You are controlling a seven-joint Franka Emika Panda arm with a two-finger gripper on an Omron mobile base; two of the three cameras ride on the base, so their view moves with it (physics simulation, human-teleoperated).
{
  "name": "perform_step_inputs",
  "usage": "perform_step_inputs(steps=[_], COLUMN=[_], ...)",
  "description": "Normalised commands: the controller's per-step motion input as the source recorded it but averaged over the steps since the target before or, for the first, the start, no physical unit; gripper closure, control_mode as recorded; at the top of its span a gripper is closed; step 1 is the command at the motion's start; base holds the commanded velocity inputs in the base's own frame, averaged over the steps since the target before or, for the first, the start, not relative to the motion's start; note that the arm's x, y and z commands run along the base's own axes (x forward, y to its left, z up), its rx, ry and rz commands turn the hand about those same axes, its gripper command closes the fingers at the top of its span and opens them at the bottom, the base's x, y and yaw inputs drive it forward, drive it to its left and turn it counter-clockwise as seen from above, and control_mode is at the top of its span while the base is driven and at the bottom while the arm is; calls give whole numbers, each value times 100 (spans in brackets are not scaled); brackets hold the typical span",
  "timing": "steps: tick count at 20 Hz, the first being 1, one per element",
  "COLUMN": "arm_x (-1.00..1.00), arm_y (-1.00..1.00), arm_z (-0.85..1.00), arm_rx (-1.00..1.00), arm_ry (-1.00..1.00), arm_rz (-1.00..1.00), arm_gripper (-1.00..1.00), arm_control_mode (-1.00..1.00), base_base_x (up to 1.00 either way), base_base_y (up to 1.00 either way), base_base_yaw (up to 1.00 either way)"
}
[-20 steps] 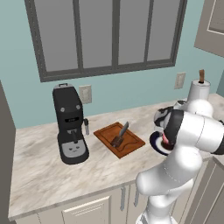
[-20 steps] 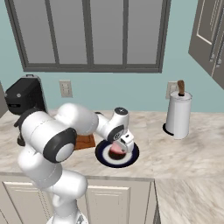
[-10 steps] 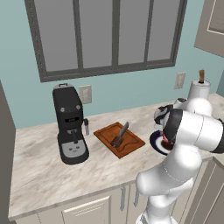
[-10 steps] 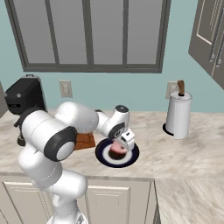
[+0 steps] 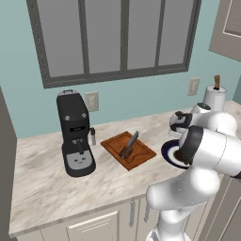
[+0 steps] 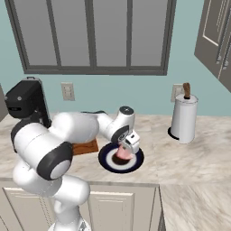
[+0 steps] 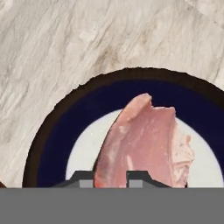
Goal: Pick up the knife from the drawer and place it on the cutting board. Then place the meat from the plate to the cutting board.
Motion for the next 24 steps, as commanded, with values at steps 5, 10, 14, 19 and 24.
perform_step_inputs(steps=[5,10,14,19,24], arm_x=[-18,-12,-1,2,6], arm_y=[0,0,16,31,42], arm_z=[30,52,50,44,22], arm_rx=[0,0,0,0,0], arm_ry=[-10,-8,-2,0,0], arm_rz=[0,0,0,0,2], arm_gripper=[100,100,100,100,100], arm_control_mode=[-100,-100,-100,-100,-100], base_base_x=[0,0,0,0,0], base_base_y=[0,0,0,0,0], base_base_yaw=[0,0,0,0,0])
